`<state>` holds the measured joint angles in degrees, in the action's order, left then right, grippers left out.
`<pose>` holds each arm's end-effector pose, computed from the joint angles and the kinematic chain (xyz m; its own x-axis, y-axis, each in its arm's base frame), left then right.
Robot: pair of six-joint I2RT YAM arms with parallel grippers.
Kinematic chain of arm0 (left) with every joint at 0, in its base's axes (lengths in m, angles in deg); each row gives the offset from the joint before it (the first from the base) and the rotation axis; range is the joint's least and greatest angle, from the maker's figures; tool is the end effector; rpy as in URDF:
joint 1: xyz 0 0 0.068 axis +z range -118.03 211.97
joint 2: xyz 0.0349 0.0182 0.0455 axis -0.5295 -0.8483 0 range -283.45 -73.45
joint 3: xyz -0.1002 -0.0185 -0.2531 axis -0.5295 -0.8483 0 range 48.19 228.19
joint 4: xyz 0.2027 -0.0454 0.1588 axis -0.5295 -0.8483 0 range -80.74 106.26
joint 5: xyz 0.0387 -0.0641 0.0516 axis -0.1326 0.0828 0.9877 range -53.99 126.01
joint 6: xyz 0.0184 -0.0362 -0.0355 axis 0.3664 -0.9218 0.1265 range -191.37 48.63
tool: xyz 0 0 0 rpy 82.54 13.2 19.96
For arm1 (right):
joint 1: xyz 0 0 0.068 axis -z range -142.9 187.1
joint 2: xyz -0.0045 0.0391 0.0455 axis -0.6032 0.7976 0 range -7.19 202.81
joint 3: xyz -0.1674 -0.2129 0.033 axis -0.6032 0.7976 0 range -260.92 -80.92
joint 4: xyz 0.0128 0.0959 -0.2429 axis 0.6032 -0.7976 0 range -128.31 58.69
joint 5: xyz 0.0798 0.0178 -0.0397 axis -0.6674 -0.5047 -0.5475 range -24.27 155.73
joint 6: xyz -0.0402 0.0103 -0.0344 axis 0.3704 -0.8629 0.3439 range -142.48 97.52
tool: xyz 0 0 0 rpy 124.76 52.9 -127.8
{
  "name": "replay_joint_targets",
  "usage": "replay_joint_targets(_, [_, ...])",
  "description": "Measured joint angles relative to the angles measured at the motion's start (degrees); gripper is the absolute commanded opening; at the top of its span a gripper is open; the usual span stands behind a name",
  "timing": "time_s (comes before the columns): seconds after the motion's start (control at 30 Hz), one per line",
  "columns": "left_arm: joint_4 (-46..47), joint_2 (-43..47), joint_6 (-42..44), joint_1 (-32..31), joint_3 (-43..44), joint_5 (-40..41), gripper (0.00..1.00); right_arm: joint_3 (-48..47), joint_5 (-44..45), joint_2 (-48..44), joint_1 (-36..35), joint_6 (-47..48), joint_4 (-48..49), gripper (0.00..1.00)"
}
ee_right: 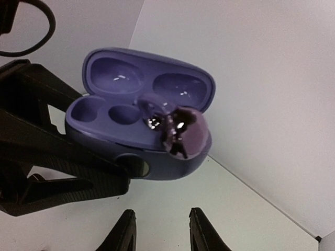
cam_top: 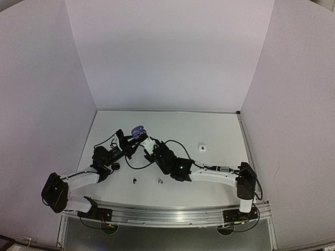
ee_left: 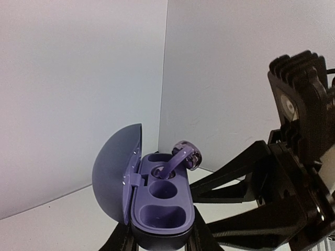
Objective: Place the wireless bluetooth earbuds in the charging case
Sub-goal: Insert the right earbud into the right side groove of the charging case.
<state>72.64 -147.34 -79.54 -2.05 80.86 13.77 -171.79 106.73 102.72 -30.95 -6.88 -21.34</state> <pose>0.2194 -0.1643 0.2788 0.0979 -0.2248 -0.9695 0.8432 0.5361 -0.0391 0.1939 0.4185 0.3227 0.0663 -0.3783 -0.9233 -0.4569 0.8111 -0.3651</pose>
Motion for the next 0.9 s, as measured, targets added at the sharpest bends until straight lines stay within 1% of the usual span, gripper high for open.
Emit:
replay_joint_targets(0.07, [-0.4, 0.1, 0.1, 0.0, 0.0, -0.1, 0.0, 0.2, -1.4, -1.5, 0.6, -1.9, -1.3, 0.39])
replay_joint_targets(0.17, [-1.6, 0.2, 0.4, 0.0, 0.0, -0.2, 0.0, 0.1, -4.3, -4.5, 2.1, -5.0, -3.6, 0.48])
replay_joint_targets(0.23, [-3.0, 0.6, 0.7, 0.1, 0.0, -0.3, 0.0, -0.8, -6.1, -6.1, 3.1, -6.7, -7.0, 0.55])
replay_joint_targets(0.3, [-4.5, 0.9, 1.0, 0.1, 0.0, -0.6, 0.0, -3.5, -8.5, -6.9, 4.2, -9.7, -11.4, 0.57])
replay_joint_targets(0.47, [-7.7, 1.2, 2.1, 0.2, 0.2, -1.6, 0.0, -7.4, -15.3, -8.1, 7.2, -17.9, -18.7, 0.59])
replay_joint_targets(0.57, [-8.3, 1.2, 2.3, 0.2, 0.4, -2.1, 0.0, -8.4, -18.9, -8.2, 8.4, -21.0, -21.7, 0.65])
replay_joint_targets(0.7, [-8.6, 1.2, 2.3, 0.2, 0.4, -2.6, 0.0, -10.1, -23.2, -7.4, 9.1, -22.6, -24.3, 0.66])
replay_joint_targets(0.9, [-9.0, 1.2, 2.3, 0.2, 0.9, -3.2, 0.0, -10.8, -28.4, -6.5, 9.1, -22.8, -25.6, 0.63])
